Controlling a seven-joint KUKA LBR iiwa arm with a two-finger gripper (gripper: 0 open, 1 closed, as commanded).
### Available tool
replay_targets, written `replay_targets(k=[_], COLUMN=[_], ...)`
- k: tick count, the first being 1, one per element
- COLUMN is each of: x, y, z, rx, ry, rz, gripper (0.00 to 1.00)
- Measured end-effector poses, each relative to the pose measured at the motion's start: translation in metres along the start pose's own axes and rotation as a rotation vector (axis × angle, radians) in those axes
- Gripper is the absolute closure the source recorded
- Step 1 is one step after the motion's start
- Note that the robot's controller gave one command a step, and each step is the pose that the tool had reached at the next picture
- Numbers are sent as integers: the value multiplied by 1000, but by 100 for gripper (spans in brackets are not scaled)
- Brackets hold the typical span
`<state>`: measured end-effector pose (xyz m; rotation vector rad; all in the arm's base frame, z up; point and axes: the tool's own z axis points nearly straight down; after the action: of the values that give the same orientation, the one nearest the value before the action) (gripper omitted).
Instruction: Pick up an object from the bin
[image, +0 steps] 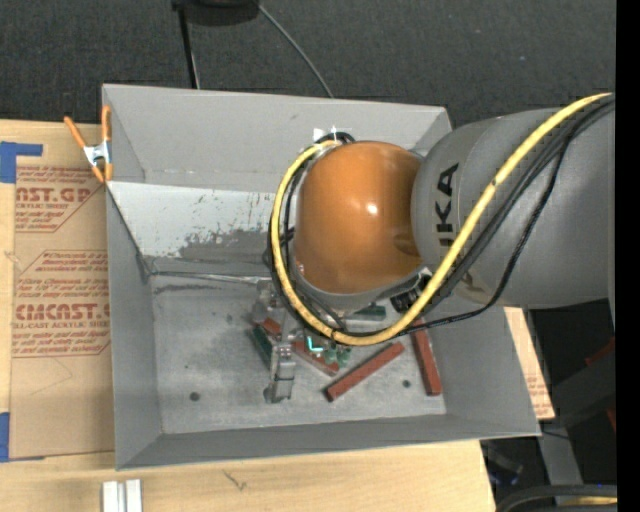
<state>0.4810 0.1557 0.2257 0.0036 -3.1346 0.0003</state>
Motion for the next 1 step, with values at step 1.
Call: replay_targets(k=[1], x=[-2], y=[-1], z=[-4], rx=[-1], ry=[-7], rz=[2], gripper=[0])
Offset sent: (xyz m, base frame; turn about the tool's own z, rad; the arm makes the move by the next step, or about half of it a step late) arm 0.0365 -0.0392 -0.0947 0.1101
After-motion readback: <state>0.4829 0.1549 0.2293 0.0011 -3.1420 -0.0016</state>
